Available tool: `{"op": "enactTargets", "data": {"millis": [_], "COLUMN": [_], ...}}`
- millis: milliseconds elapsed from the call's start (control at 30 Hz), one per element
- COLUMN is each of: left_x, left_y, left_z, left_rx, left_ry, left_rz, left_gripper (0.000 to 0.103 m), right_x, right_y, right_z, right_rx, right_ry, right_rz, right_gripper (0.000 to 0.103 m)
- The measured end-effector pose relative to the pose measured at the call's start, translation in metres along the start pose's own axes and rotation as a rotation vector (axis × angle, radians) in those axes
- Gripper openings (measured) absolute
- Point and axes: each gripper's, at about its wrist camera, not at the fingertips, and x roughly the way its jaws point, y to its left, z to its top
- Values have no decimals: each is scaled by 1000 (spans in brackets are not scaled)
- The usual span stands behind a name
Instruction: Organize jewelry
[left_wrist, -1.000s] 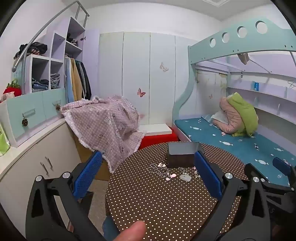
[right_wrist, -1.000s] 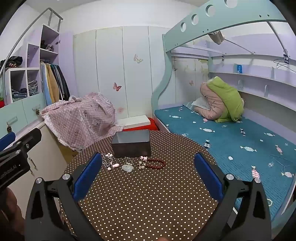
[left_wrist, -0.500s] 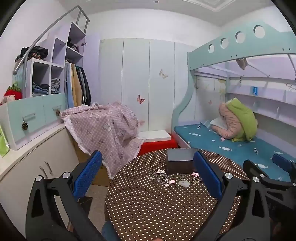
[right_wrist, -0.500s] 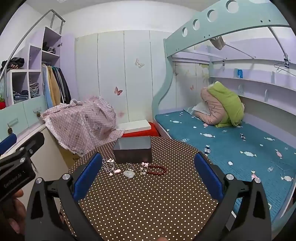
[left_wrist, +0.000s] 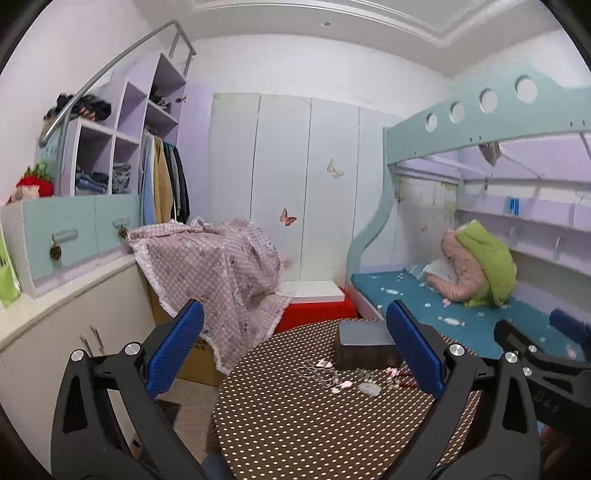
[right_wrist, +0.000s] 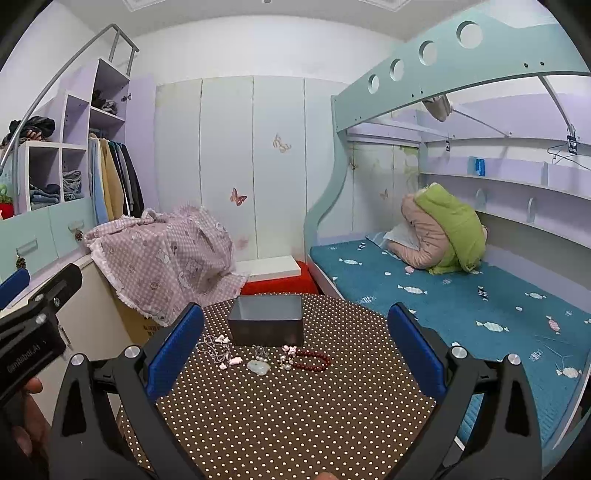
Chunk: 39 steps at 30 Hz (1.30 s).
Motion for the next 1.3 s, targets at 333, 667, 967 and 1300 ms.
{"op": "enactTargets", "data": {"millis": [333,667,967,1300], "left_x": [-3,-4,-9,-10], "left_y": [-6,-8,-8,-8], "left_z": [4,5,6,12], "left_rx": [34,32,35,33], "left_ry": [7,-3,-23,-34], "left_rz": [29,34,33,33], "left_gripper": [98,98,98,98], "right_x": [-1,-5,-7,-10], "right_y": [5,2,4,6], "right_z": [0,4,7,11], "right_rx": [-10,-7,-8,-14], "right_ry": [-16,-41,-54,-68], "right_rz": [4,2,2,5], "right_gripper": [96,96,96,96]}}
